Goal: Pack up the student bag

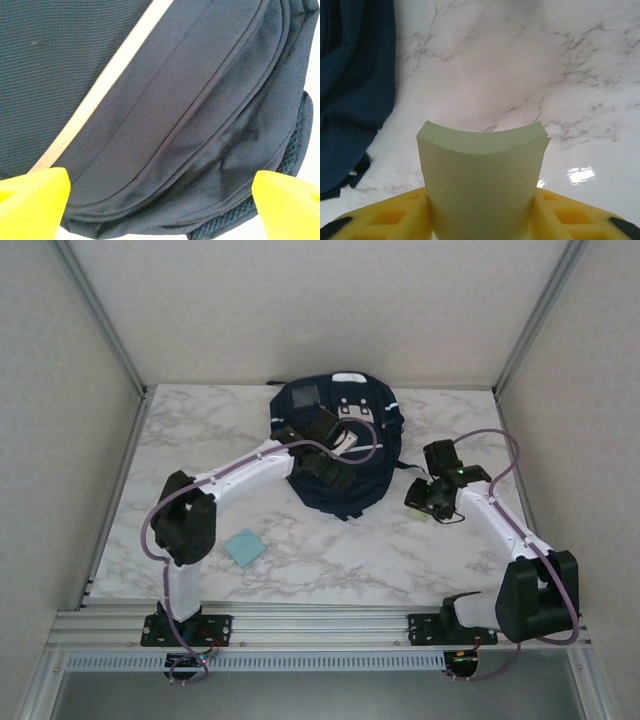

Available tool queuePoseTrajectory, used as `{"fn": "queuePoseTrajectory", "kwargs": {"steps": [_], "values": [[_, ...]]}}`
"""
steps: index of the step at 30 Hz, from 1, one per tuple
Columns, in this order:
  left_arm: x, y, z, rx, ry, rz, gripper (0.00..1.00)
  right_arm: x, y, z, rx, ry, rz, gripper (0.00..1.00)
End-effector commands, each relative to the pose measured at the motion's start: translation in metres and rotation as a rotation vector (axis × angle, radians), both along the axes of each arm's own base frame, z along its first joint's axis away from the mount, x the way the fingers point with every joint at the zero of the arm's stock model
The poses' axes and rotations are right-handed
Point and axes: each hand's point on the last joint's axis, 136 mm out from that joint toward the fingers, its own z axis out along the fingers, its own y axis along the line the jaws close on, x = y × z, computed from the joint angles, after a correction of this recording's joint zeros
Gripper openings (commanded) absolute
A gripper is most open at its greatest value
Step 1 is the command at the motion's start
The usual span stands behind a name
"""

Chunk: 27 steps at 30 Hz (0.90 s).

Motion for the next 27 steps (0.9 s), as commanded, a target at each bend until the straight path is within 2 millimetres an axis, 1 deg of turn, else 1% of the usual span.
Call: {"fn": "queuePoseTrajectory", "kwargs": {"steps": [1, 5, 7, 8, 12, 14, 15, 17, 22, 25, 27], "values": [[0.011, -0.005, -0.007, 0.065, -0.051, -0.032, 0.87, 0.012, 0.004, 0.022, 0.083, -0.083, -0.033, 0.46], [0.031, -0.007, -0.023, 0.120, -0.094, -0.003, 0.81, 0.010, 0.004, 0.027, 0.108, -0.101, -0.039, 0.47], [0.037, -0.010, -0.026, 0.124, -0.100, 0.003, 0.74, 0.008, 0.005, 0.029, 0.112, -0.105, -0.036, 0.46], [0.040, -0.012, -0.027, 0.122, -0.105, 0.006, 0.67, 0.006, 0.005, 0.030, 0.116, -0.107, -0.034, 0.46], [0.049, -0.013, -0.023, 0.124, -0.129, 0.030, 0.30, 0.003, 0.006, 0.035, 0.133, -0.122, -0.031, 0.45], [0.051, -0.014, -0.018, 0.121, -0.131, 0.036, 0.09, 0.002, 0.007, 0.037, 0.143, -0.130, -0.031, 0.44], [0.051, -0.014, -0.014, 0.117, -0.126, 0.036, 0.00, 0.001, 0.009, 0.038, 0.153, -0.133, -0.029, 0.43], [0.048, -0.014, -0.003, 0.104, -0.118, 0.040, 0.00, 0.002, 0.014, 0.038, 0.182, -0.134, -0.020, 0.42], [0.048, -0.011, 0.041, 0.041, -0.117, 0.084, 0.00, 0.011, 0.039, 0.036, 0.320, -0.144, -0.018, 0.41], [0.052, -0.010, 0.063, -0.021, -0.096, 0.119, 0.00, 0.027, 0.059, 0.038, 0.418, -0.181, -0.030, 0.41], [0.054, -0.012, 0.072, -0.078, -0.071, 0.136, 0.00, 0.041, 0.073, 0.041, 0.477, -0.211, -0.047, 0.41]]}}
